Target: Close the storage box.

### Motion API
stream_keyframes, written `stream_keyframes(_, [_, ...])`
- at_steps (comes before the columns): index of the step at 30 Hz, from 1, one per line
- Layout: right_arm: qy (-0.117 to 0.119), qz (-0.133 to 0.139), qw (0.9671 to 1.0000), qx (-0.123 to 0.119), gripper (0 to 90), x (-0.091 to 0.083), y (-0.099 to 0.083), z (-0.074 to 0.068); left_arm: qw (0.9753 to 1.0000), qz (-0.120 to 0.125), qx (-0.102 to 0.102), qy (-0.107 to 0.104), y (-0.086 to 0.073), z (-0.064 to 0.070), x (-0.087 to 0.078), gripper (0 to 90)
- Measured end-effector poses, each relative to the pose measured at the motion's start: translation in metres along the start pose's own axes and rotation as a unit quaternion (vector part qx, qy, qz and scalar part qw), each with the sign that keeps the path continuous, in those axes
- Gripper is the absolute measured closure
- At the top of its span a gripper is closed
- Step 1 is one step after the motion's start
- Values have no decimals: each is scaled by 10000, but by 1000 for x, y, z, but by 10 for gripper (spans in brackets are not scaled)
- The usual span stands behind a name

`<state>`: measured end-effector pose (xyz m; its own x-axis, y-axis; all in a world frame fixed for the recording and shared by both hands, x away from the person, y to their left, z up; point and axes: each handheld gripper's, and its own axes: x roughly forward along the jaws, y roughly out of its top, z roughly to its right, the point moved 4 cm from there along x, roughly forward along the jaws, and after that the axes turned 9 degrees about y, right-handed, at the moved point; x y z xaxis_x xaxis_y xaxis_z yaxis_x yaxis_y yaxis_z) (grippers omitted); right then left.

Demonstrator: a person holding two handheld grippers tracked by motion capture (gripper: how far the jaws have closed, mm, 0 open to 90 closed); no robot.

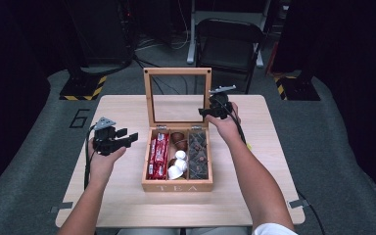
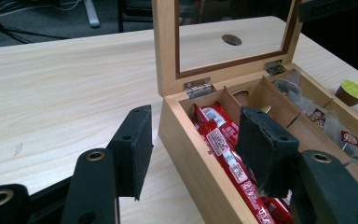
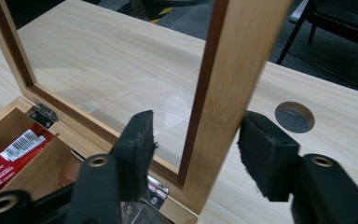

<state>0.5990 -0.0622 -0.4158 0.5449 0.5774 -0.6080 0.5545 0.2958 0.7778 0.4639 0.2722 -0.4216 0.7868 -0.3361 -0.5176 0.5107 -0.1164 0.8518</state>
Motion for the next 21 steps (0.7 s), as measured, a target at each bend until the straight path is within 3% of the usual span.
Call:
stream_keyframes(6, [-79, 0, 10000, -12, 610, -4, 0, 4, 10000, 0, -6, -4, 0, 0, 0, 456])
stream_keyframes(14, [-130, 12, 9997, 186, 633, -3, 1, 4, 10000, 7, 1, 4, 0, 0, 0, 457])
stream_keyframes(21, [-185, 18, 9997, 171, 646, -2, 2, 4, 10000, 6, 0, 0, 0, 0, 0, 456])
